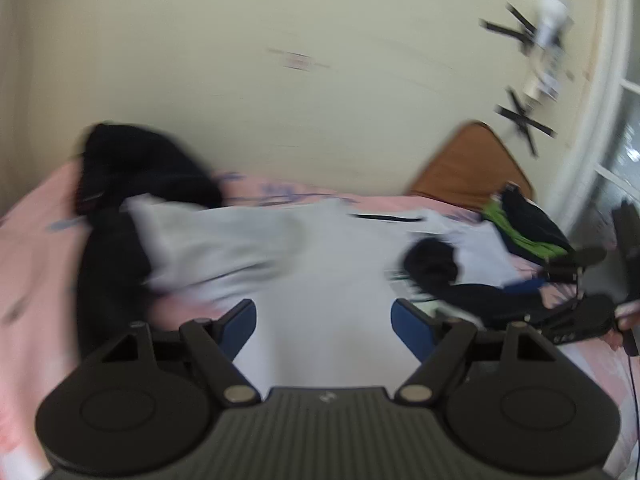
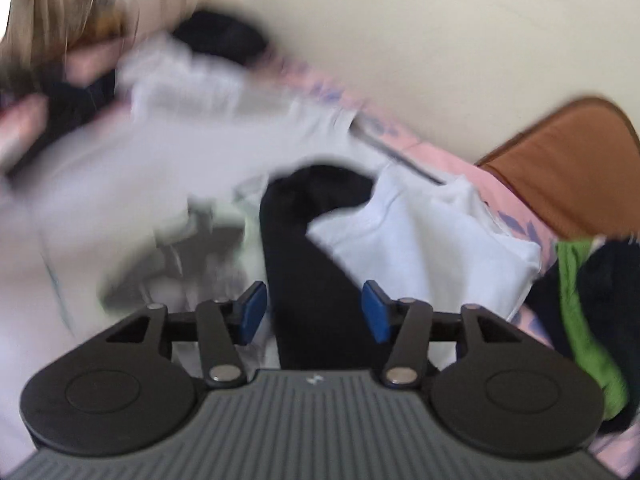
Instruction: Fold small clothes
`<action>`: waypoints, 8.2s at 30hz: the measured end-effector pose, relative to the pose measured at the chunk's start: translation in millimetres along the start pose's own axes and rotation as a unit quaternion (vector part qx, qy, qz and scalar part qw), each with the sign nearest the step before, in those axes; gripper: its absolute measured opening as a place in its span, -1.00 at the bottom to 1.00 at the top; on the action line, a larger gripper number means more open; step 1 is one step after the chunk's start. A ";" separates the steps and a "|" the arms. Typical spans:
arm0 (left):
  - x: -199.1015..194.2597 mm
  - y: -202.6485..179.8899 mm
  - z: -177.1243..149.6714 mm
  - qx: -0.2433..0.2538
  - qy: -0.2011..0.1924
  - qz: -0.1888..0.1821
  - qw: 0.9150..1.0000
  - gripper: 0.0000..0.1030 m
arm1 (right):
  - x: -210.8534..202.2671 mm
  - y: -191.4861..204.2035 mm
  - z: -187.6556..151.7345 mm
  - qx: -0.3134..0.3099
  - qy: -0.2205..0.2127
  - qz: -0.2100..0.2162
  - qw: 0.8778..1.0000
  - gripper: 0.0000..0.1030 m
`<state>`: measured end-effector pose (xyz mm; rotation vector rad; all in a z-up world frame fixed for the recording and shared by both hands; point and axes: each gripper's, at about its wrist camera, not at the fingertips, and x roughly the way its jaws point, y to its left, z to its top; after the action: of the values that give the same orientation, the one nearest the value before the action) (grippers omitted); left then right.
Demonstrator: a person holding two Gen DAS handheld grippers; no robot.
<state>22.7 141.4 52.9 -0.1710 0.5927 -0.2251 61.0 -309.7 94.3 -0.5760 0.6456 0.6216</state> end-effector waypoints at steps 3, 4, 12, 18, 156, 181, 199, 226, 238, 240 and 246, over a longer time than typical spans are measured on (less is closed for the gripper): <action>-27.3 26.9 -10.8 -0.036 -0.012 0.015 0.999 0.48 | 0.7 8.9 11.5 -0.007 0.020 0.014 1.000 -0.92; -33.5 34.6 -14.1 -0.049 -0.017 0.016 0.999 0.48 | -4.1 12.1 18.7 -0.005 0.011 0.024 1.000 -0.92; -52.7 55.0 -26.0 -0.095 -0.038 0.009 0.995 0.49 | -19.8 -4.8 111.1 0.063 -0.088 0.084 0.991 -0.92; -61.2 70.0 -37.3 -0.111 -0.038 0.010 0.993 0.56 | -29.6 -91.1 96.8 0.253 -0.098 0.029 0.962 -0.87; 151.9 -14.3 74.2 -0.018 0.025 -0.058 0.998 -0.18 | 137.4 0.3 9.2 0.293 -0.101 -0.037 0.950 0.35; 178.1 27.4 75.3 -0.101 0.014 -0.103 0.989 -0.14 | 251.7 17.5 170.0 0.319 -0.018 0.102 0.942 0.21; 203.6 -45.4 52.1 0.060 0.070 -0.112 0.989 -0.80 | 235.3 -16.9 89.0 0.346 -0.049 0.094 0.932 -0.98; -23.8 -35.6 10.8 0.104 -0.045 -0.133 0.985 -0.04 | -67.9 107.9 -144.8 0.344 -0.083 -0.067 0.933 -0.20; -142.5 35.2 -149.0 -0.048 0.052 -0.064 0.995 0.06 | -1.0 131.3 -197.2 0.307 0.036 0.094 0.946 0.03; -141.5 39.8 -164.1 -0.068 0.067 -0.069 0.993 0.07 | 8.8 132.5 -200.3 0.307 0.043 0.103 0.945 0.04; -109.4 31.3 -176.6 -0.066 0.108 -0.092 0.988 0.11 | 26.7 130.5 -198.4 0.311 0.028 0.132 0.941 0.05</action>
<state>-161.0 183.1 -40.0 -0.3326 0.8094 -0.3866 -83.6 -342.7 -93.0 0.0875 0.9312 0.6090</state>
